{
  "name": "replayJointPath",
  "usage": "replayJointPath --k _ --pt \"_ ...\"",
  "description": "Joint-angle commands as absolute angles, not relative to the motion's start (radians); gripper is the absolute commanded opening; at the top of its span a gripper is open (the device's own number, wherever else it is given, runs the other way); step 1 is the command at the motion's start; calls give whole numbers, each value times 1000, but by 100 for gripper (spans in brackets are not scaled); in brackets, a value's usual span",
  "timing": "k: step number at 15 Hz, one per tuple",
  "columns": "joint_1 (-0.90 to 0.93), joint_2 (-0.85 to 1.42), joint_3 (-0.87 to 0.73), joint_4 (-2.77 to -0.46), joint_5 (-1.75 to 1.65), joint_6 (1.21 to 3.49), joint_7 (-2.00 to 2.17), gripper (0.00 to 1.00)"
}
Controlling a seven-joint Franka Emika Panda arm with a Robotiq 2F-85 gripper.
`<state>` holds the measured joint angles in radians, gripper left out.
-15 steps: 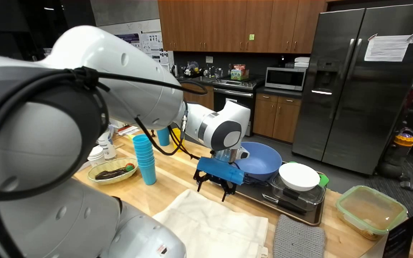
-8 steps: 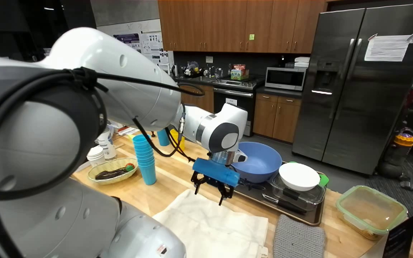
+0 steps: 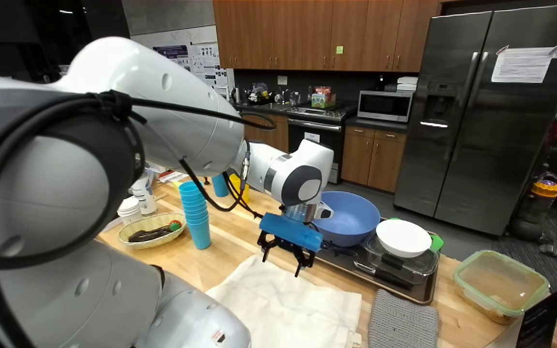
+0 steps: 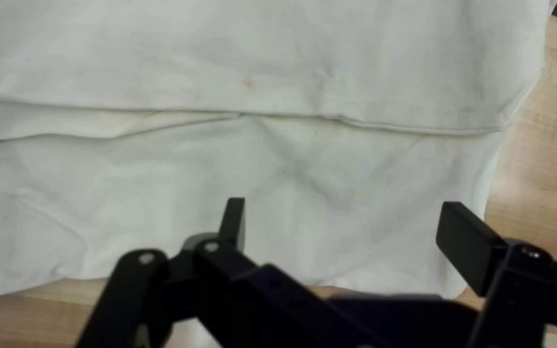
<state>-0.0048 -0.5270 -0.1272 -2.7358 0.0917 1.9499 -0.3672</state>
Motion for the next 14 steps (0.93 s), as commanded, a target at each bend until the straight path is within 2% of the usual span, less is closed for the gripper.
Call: replayJointPath --k 1,7,14 --pt "19 -531 -113 -2756 117 1982 -347 100" --pt "44 -539 -61 -2780 135 1917 -272 100" --pt "43 -530 -43 -2774 55 1947 -288 100"
